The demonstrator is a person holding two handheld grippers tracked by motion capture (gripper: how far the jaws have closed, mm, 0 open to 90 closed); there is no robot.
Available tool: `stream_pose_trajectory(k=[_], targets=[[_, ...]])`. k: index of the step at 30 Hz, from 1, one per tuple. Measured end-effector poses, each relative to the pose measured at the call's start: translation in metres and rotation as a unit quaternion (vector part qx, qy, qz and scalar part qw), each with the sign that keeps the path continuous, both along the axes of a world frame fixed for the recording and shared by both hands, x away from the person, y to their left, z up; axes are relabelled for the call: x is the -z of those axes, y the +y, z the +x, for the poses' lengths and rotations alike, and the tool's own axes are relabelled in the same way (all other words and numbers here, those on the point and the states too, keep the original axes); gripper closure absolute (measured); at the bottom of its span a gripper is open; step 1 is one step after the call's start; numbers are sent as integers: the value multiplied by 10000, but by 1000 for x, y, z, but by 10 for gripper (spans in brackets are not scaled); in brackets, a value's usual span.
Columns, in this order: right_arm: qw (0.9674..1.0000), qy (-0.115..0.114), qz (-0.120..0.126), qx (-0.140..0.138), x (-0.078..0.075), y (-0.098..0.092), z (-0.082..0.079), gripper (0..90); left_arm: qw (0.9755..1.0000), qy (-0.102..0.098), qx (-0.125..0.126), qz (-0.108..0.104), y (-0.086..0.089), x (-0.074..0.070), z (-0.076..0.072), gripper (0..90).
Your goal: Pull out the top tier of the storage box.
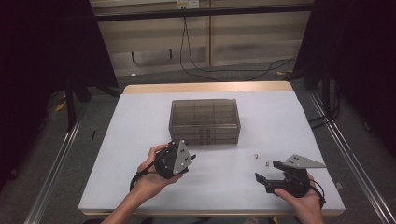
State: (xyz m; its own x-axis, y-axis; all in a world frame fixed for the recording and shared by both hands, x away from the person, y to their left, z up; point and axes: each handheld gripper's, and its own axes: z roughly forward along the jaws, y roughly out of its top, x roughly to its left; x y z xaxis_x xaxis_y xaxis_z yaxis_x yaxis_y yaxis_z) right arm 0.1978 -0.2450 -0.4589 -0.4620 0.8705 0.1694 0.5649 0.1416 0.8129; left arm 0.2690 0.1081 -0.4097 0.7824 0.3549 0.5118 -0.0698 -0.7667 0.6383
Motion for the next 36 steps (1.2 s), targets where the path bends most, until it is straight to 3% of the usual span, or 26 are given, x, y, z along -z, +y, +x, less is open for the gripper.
stream_pose_trajectory(k=[1,4,5,6,8,10,13,18,21,23,25,26,28,29,30,31,33,34,36], targets=[[10000,0,-3,-2,0,0,0,150,9999,-134,-32,42,-1,0,0,560],[10000,5,-4,-1,0,0,0,150,9999,-107,-66,36,-2,0,1,619],[10000,9,-6,1,0,0,0,150,9998,-191,-56,48,-4,0,2,624],[10000,6,-10,-3,0,0,0,150,9993,-314,-87,193,-6,0,1,644],[10000,6,-11,-6,0,0,0,150,9991,-362,-56,229,-9,1,1,654],[10000,12,-18,-15,0,0,0,150,9963,-607,-24,600,-14,2,1,675],[10000,22,-29,-20,0,0,0,149,9947,-711,-89,744,-20,4,2,712],[10000,38,-28,-32,0,0,0,150,9932,-832,-99,810,-24,4,6,710],[10000,48,-31,-43,0,0,0,149,9872,-1109,-148,1139,-30,5,6,709],[10000,37,-39,-39,0,0,0,149,9862,-1121,-97,1218,-33,5,8,728],[10000,38,-51,-50,0,1,0,150,9820,-1251,-88,1415,-37,6,8,743],[10000,35,-52,-63,-1,2,0,150,9820,-1228,-140,1427,-38,8,8,747],[10000,26,-48,-70,-1,2,0,150,9782,-1394,-144,1532,-41,9,9,750],[10000,26,-48,-70,-1,2,0,150,9782,-1394,-144,1532,-41,9,9,751],[10000,36,-51,-67,-1,2,-1,150,9728,-1603,-136,1665,-44,11,10,750],[10000,36,-51,-67,-1,2,-1,150,9728,-1603,-136,1665,-44,11,10,746],[10000,23,-45,-51,-1,2,-1,150,9682,-1714,-243,1804,-47,15,10,740],[10000,23,-35,-56,-1,2,-1,150,9644,-1838,-280,1882,-50,16,10,740],[10000,14,-55,-71,-1,2,-1,150,9607,-1958,-304,1947,-52,19,10,745]])
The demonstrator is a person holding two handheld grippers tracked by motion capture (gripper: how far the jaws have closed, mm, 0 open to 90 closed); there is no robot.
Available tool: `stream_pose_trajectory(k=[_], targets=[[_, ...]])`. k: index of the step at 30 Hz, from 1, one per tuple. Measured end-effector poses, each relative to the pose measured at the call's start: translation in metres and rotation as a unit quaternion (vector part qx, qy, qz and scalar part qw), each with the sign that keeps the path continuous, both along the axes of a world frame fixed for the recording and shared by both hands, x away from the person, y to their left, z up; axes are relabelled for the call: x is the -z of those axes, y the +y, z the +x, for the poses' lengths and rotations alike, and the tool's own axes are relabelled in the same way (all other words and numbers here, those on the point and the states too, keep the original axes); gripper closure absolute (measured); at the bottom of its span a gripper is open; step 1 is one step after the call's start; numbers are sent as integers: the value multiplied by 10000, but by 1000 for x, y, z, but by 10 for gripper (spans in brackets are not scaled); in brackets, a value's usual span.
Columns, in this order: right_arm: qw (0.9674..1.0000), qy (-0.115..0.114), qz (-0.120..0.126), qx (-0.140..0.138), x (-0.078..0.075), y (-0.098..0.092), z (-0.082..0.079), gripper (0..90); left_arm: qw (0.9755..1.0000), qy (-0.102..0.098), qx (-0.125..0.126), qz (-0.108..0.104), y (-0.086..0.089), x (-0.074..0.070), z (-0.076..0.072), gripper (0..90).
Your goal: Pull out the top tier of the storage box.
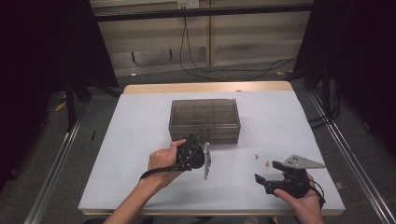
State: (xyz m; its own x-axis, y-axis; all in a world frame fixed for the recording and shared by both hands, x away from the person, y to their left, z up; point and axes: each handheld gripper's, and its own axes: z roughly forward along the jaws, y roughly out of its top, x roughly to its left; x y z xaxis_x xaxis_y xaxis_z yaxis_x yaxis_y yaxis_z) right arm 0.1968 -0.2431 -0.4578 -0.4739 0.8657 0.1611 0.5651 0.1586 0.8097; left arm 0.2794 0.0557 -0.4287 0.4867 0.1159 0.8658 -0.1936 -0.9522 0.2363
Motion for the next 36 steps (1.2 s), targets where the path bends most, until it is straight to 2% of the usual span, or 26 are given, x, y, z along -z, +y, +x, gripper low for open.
stream_pose_trajectory(k=[1,3,4,5,7,8,13,16,17,19,21,22,23,36], targets=[[10000,2,-12,-3,0,0,0,150,10000,0,0,0,0,0,0,748],[10000,-1,-17,-9,0,1,0,150,9997,-185,5,172,-4,5,-2,753],[10000,6,-23,-10,0,1,0,150,9996,-220,12,168,-5,7,-2,753],[10000,13,-19,-21,0,1,0,150,9988,-384,4,296,-6,7,-2,751],[10000,13,-24,-16,0,1,0,150,9991,-343,-78,249,-8,10,-3,751],[10000,15,-22,-20,0,1,0,150,9985,-439,-64,328,-10,9,-2,752],[10000,23,-19,-45,0,1,0,150,9986,-430,-103,287,-14,11,0,763],[10000,21,-26,-57,0,2,0,150,9982,-441,-124,377,-16,11,1,767],[10000,24,-26,-65,0,2,0,150,9987,-340,-191,313,-17,12,2,763],[10000,35,-23,-64,0,2,0,150,9985,-372,-211,332,-17,13,5,752],[10000,49,-15,-64,0,2,0,151,9988,-364,-194,249,-17,15,7,749],[10000,49,-15,-64,0,2,0,151,9987,-342,-210,310,-18,15,8,749],[10000,55,-7,-68,0,1,0,151,9984,-411,-227,319,-18,17,8,748],[9999,64,-5,-79,0,1,0,153,9978,-438,-335,376,-24,22,15,736]])
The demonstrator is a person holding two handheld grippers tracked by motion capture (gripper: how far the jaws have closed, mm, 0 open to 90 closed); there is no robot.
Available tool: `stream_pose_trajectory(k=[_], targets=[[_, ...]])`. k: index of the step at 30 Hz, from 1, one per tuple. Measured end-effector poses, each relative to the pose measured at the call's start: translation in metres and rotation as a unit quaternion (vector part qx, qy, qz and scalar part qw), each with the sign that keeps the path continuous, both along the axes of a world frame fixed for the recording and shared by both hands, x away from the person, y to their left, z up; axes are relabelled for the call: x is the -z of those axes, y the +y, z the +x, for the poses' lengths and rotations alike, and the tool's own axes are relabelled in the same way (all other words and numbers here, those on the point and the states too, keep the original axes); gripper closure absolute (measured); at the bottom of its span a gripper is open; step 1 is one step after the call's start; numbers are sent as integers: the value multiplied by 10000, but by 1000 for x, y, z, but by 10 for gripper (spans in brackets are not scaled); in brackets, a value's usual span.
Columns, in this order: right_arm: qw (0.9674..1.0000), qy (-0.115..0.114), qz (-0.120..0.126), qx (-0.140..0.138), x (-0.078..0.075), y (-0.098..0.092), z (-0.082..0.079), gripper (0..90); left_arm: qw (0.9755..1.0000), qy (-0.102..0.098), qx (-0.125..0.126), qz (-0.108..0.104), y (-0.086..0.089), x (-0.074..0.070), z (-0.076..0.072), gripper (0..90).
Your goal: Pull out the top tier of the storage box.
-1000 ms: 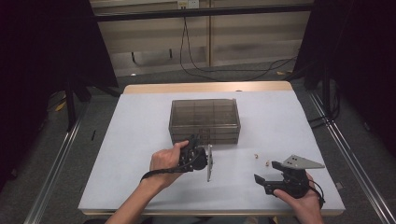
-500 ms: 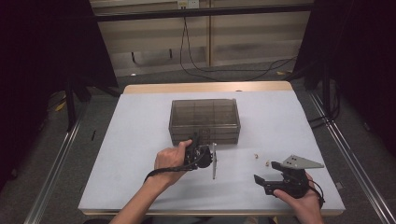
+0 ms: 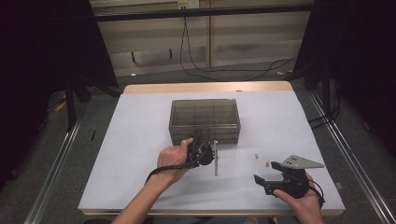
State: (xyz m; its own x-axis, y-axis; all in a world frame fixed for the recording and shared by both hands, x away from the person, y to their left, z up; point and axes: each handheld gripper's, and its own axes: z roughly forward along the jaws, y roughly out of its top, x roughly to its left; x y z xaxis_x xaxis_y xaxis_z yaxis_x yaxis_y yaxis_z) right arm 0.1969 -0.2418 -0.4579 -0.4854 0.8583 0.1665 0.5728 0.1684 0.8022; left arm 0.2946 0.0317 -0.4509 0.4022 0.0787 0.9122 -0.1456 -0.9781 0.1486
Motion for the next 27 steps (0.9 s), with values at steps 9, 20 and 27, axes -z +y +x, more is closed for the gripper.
stream_pose_trajectory(k=[9,20,27], targets=[[10000,-1,-12,-33,0,1,-1,159,9998,-157,118,101,-5,4,0,787],[10000,47,-23,-47,0,2,0,159,9994,-210,61,250,-9,6,1,778],[10000,57,-30,-54,0,2,0,159,9989,-338,82,304,-12,9,0,760]])
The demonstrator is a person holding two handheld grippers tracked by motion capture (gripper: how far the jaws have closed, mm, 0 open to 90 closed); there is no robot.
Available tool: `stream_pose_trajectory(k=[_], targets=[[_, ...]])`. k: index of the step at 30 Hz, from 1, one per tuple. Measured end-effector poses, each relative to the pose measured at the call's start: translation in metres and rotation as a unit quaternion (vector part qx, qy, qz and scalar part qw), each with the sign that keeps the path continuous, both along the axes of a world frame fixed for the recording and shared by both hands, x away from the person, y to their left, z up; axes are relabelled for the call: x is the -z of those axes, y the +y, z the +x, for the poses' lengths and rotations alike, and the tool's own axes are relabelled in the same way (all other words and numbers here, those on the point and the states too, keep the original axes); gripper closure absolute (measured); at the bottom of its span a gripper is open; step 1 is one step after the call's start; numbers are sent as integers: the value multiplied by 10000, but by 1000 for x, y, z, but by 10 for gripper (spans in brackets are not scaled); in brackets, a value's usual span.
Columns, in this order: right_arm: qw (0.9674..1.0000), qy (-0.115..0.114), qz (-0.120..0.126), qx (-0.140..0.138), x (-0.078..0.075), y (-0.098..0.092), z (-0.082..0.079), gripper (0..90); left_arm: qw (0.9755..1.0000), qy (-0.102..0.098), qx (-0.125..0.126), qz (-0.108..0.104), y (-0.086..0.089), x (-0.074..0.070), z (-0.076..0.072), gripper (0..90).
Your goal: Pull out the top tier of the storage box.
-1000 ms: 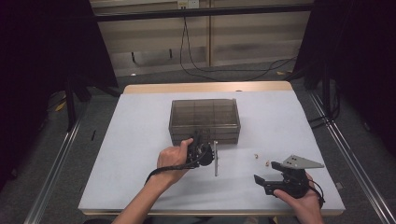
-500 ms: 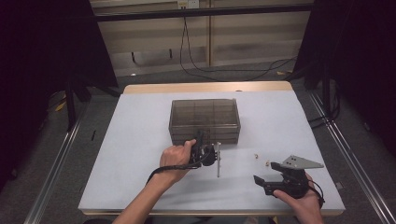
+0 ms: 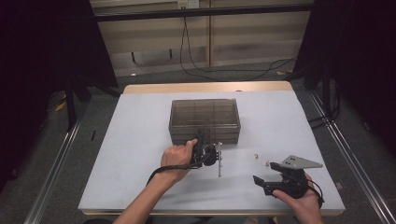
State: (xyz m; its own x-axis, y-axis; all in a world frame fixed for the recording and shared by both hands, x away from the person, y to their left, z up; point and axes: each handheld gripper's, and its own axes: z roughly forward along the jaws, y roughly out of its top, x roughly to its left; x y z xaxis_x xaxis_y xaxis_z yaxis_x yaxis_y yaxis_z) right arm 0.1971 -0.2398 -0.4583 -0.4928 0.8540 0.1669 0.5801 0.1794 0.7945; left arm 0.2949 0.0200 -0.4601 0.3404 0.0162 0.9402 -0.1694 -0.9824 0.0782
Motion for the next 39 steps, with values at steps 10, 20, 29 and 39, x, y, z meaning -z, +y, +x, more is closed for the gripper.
stream_pose_trajectory(k=[10,20,29,39], targets=[[10000,0,-10,-5,0,-1,0,159,9999,-139,-6,32,-2,2,-1,798],[10000,8,-26,-4,0,0,0,159,9997,-221,-34,84,-3,4,-2,797],[10000,20,-34,-7,0,0,0,159,9998,-211,-39,45,-3,4,-4,804],[10000,36,-34,-21,0,0,0,159,9998,-197,2,42,-1,3,-7,804]])
